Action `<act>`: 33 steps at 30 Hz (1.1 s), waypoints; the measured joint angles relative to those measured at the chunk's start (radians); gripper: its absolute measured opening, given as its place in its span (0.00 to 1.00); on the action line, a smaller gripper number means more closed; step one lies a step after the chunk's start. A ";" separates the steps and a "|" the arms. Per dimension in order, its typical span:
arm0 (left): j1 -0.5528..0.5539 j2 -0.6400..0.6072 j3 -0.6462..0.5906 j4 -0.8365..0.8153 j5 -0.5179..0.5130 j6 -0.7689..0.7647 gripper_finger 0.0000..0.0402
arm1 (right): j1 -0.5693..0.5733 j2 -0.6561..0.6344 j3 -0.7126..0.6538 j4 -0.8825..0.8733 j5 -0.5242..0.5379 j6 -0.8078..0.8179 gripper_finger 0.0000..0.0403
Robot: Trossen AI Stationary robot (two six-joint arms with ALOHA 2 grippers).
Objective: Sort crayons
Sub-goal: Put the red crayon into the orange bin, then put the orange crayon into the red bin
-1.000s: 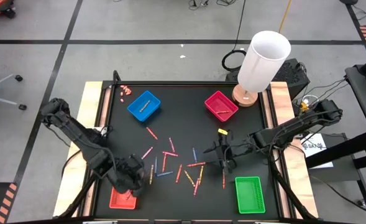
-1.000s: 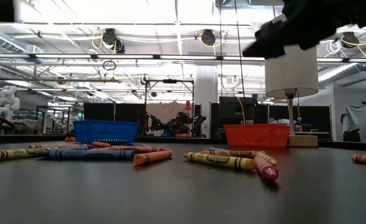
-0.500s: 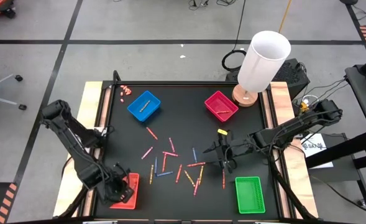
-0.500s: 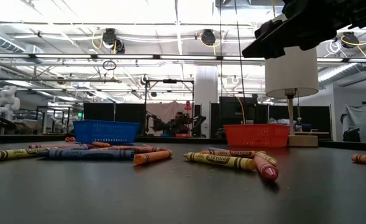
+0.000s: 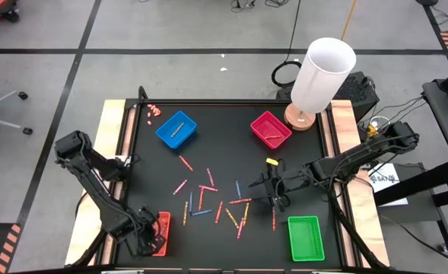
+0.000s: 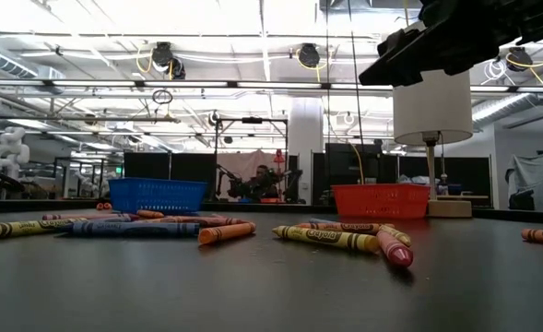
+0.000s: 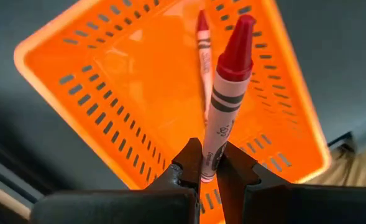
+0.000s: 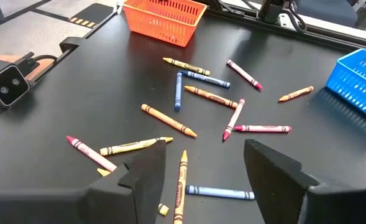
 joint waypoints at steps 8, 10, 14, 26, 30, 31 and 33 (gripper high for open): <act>0.000 0.027 0.000 -0.004 0.001 0.010 0.07 | 0.000 0.000 0.000 0.000 0.000 0.000 0.50; 0.000 0.032 0.000 -0.005 0.011 0.007 0.07 | 0.000 0.000 0.000 0.000 0.000 0.000 0.50; 0.001 0.032 0.000 -0.008 0.021 -0.010 0.07 | 0.000 0.000 0.000 0.000 0.000 0.000 0.50; 0.001 0.032 0.000 -0.041 0.006 -0.017 0.20 | 0.000 0.000 0.000 0.000 0.000 0.000 0.50; 0.001 0.032 0.000 -0.040 -0.032 -0.011 0.30 | 0.000 0.000 0.000 0.000 0.000 0.000 0.50; 0.001 0.032 0.000 -0.040 -0.043 -0.010 0.31 | 0.000 0.000 0.000 0.000 0.000 0.000 0.50; 0.001 0.032 0.000 -0.038 -0.047 -0.008 0.34 | 0.000 0.000 0.000 0.000 0.000 0.000 0.50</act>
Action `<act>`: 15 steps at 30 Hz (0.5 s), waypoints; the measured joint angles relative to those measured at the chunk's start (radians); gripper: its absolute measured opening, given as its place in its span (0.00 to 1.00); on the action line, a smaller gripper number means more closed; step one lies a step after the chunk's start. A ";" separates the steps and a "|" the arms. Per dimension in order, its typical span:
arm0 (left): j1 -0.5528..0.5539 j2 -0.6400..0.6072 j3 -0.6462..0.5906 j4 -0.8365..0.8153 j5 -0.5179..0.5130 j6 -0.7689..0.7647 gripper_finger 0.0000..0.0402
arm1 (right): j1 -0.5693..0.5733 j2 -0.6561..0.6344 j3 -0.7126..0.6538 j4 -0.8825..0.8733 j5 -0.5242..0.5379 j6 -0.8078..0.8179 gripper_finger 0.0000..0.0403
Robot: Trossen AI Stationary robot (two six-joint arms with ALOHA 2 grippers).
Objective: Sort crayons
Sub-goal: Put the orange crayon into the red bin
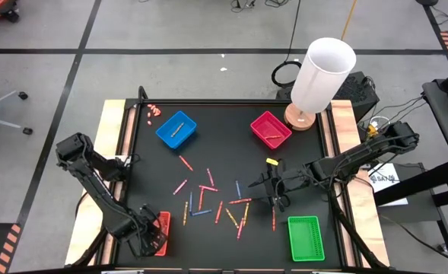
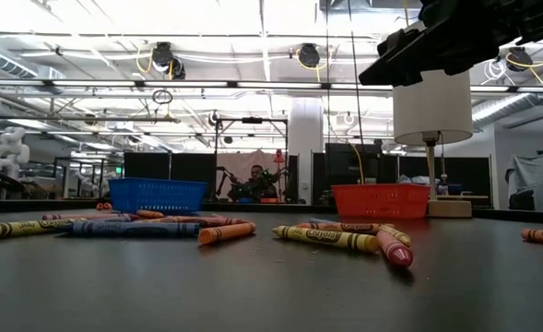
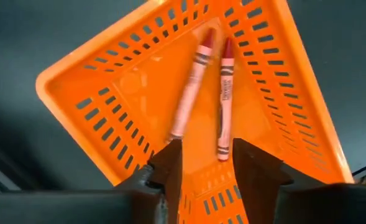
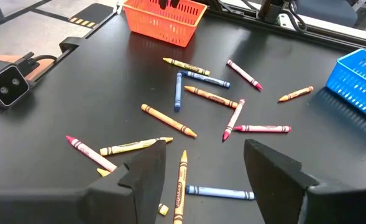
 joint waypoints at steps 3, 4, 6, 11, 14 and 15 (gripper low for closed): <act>0.001 0.000 0.000 0.034 0.019 0.053 0.35 | 0.000 0.000 0.000 0.000 0.000 0.000 0.50; 0.000 0.000 0.000 0.052 0.026 0.084 0.35 | 0.000 0.000 0.000 0.000 0.000 0.000 0.50; 0.001 0.000 0.000 0.090 0.029 0.152 0.35 | 0.000 0.000 0.000 0.000 0.000 0.000 0.50; 0.016 0.000 0.028 0.105 0.013 0.237 0.35 | 0.000 0.031 0.000 0.017 0.000 0.001 0.50; 0.024 0.000 0.042 0.103 -0.041 0.293 0.35 | 0.000 0.068 0.000 0.043 0.000 0.001 0.50; 0.028 0.000 0.046 0.104 -0.065 0.319 0.35 | 0.000 0.084 0.000 0.061 0.000 0.001 0.50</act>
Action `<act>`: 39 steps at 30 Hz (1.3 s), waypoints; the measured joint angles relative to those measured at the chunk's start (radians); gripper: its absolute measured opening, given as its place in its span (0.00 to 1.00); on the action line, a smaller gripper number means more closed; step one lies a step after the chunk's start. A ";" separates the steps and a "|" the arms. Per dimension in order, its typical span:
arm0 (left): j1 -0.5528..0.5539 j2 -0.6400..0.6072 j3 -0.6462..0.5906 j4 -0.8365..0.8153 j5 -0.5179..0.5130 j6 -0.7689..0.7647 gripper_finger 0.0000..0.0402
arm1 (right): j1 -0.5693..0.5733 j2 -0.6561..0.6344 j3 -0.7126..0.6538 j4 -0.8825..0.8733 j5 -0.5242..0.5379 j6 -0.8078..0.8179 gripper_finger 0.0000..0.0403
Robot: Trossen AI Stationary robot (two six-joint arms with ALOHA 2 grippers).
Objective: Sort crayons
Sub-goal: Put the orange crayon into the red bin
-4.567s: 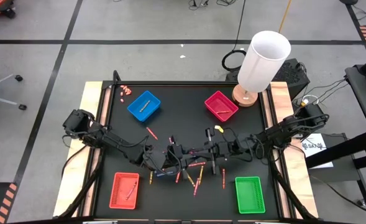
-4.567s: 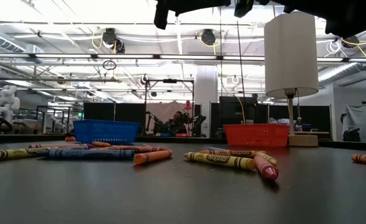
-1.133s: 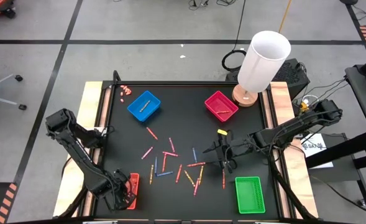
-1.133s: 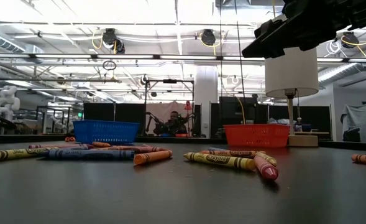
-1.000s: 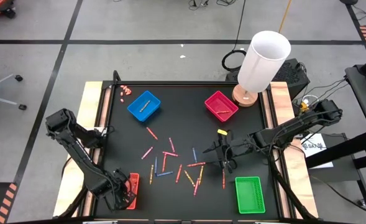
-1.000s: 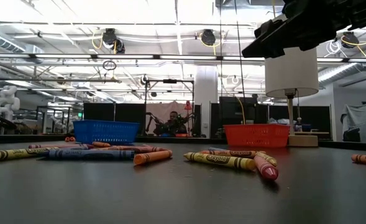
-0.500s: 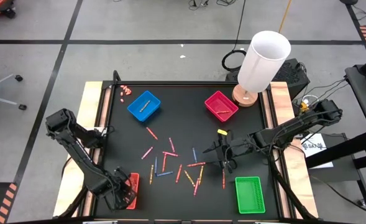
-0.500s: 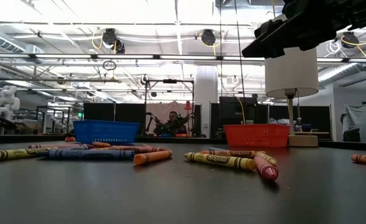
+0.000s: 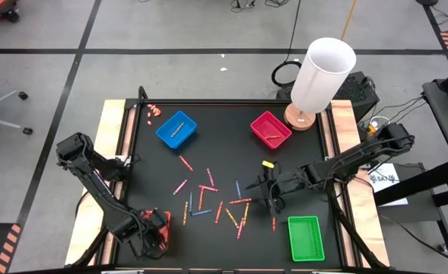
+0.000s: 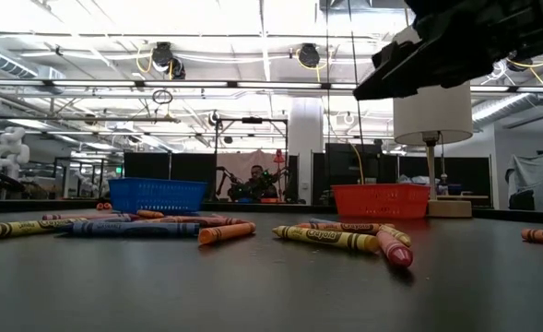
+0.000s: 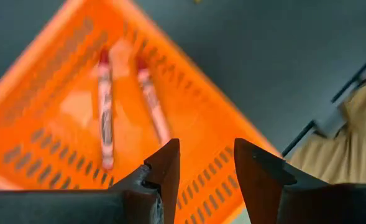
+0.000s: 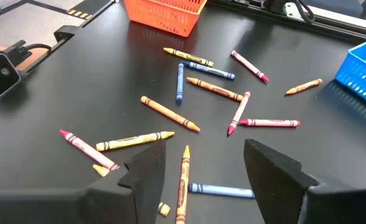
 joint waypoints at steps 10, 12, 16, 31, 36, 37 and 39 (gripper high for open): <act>0.043 0.000 0.004 0.001 -0.271 0.261 0.35 | -0.012 0.151 0.000 0.222 0.058 0.043 0.50; 0.058 0.000 0.004 0.001 -0.320 0.306 0.35 | -0.026 0.168 0.001 0.231 0.081 0.073 0.50; 0.086 0.000 0.004 0.007 -0.453 0.396 0.35 | -0.057 0.184 0.015 0.197 0.112 0.163 0.50; 0.188 -0.001 0.003 0.017 -0.660 0.571 0.35 | -0.075 0.184 0.048 0.095 0.161 0.302 0.50; 0.212 -0.001 -0.013 0.028 -0.663 0.572 0.35 | -0.075 0.184 0.050 0.033 0.241 0.416 0.50; 0.216 -0.001 -0.017 0.029 -0.663 0.572 0.35 | -0.075 0.184 0.050 0.017 0.247 0.428 0.50; 0.224 -0.001 -0.022 0.028 -0.663 0.572 0.35 | -0.076 0.184 0.050 -0.015 0.258 0.445 0.50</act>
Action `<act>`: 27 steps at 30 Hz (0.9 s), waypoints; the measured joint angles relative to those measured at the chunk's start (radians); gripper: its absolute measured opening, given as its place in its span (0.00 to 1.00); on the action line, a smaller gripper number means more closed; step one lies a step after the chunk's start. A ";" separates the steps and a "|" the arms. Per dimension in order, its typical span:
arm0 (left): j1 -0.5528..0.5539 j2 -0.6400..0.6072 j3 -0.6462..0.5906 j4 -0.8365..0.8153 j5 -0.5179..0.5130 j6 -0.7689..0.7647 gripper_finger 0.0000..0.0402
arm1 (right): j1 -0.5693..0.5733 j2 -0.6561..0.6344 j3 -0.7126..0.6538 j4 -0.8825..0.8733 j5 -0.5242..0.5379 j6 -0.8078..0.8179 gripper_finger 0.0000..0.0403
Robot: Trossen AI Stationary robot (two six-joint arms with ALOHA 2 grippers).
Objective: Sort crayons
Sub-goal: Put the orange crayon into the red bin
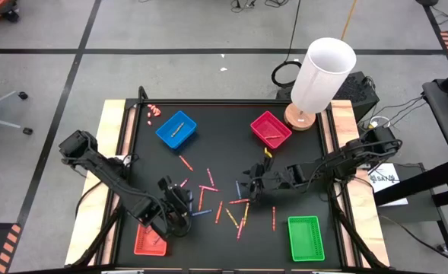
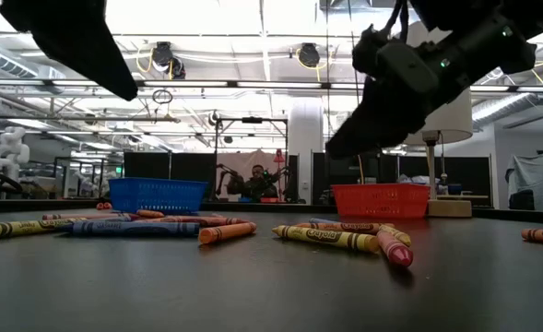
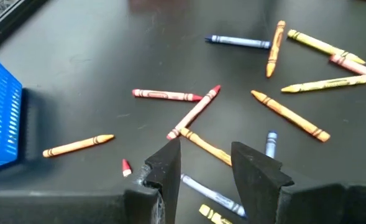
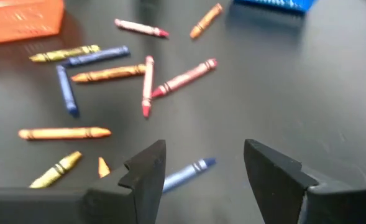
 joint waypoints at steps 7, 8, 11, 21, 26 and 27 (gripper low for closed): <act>0.012 0.000 0.000 0.004 0.000 0.000 0.35 | 0.006 0.001 0.000 -0.009 0.007 0.072 0.50; 0.012 0.000 0.000 0.007 0.000 0.005 0.35 | 0.008 0.001 0.000 -0.006 0.014 0.097 0.51; 0.011 0.000 0.000 0.017 0.000 0.025 0.35 | 0.014 0.001 0.000 -0.001 0.028 0.165 0.54; 0.019 0.000 -0.001 0.018 -0.021 0.078 0.35 | 0.032 0.001 0.000 -0.001 0.028 0.221 0.58; 0.031 0.000 -0.001 0.018 -0.024 0.094 0.35 | 0.050 0.001 0.000 0.012 -0.009 0.235 0.58; 0.031 0.000 -0.001 0.020 -0.024 0.099 0.35 | 0.053 0.001 0.000 0.022 -0.019 0.235 0.58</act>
